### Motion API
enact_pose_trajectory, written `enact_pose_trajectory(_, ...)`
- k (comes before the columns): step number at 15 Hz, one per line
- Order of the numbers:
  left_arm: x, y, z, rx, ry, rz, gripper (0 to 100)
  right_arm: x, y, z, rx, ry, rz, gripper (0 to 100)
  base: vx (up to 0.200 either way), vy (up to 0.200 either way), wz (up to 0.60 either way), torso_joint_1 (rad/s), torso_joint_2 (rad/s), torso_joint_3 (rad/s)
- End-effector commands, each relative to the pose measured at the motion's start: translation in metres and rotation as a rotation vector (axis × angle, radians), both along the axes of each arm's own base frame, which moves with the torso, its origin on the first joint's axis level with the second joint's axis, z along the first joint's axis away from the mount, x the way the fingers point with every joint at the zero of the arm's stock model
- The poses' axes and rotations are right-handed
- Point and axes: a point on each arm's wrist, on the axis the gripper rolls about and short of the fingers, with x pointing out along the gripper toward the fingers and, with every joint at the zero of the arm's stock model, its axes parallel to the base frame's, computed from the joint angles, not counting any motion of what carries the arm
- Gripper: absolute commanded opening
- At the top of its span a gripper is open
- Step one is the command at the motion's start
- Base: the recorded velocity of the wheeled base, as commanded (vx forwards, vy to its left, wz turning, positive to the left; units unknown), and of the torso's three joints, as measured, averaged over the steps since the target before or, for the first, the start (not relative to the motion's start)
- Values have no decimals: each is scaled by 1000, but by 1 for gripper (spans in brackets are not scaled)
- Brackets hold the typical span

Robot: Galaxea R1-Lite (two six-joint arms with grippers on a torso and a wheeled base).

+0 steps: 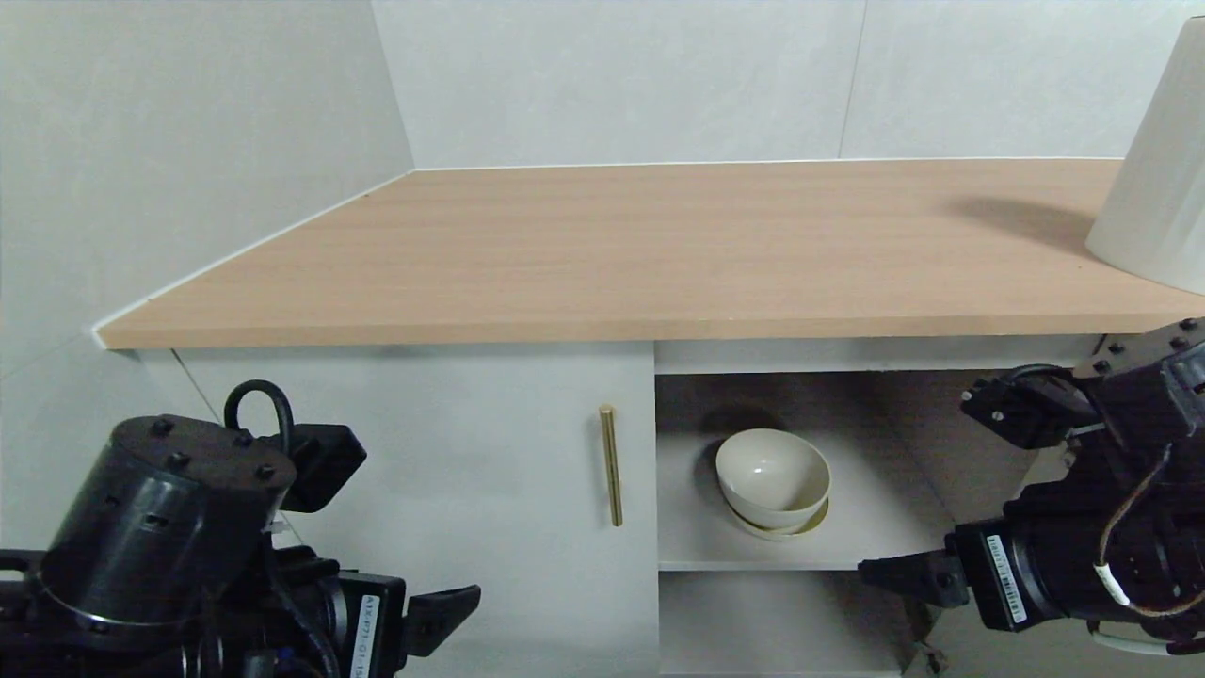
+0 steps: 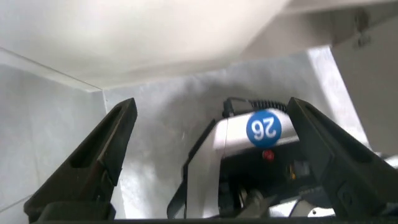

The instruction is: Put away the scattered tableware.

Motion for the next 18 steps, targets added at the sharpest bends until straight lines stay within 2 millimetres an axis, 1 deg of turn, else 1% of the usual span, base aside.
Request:
enact_pose_trajectory(1,0,2,1,-5,-5,10,100,-2,-3,-1,-6,4,-9,100,0,0,0,0,0,0)
enact_pose_trajectory(3,0,1,-3,6,10,2,100,-3,-5,-5,-16,16,-9,100,0,0,0,0,0,0)
enact_pose_trajectory(5,1,0,-7,28,21,6,100,-3,-4,-6,-19,19,-8,100,-200,0,0,2,5,-7)
enact_pose_trajectory(8,0,-5,-8,43,17,-14,100,-3,-4,-7,-25,23,-9,100,-200,0,0,4,2,2)
enact_pose_trajectory(18,1,-7,-13,59,36,-24,100,-1,-3,-10,-45,29,-21,100,-200,0,0,2,3,5)
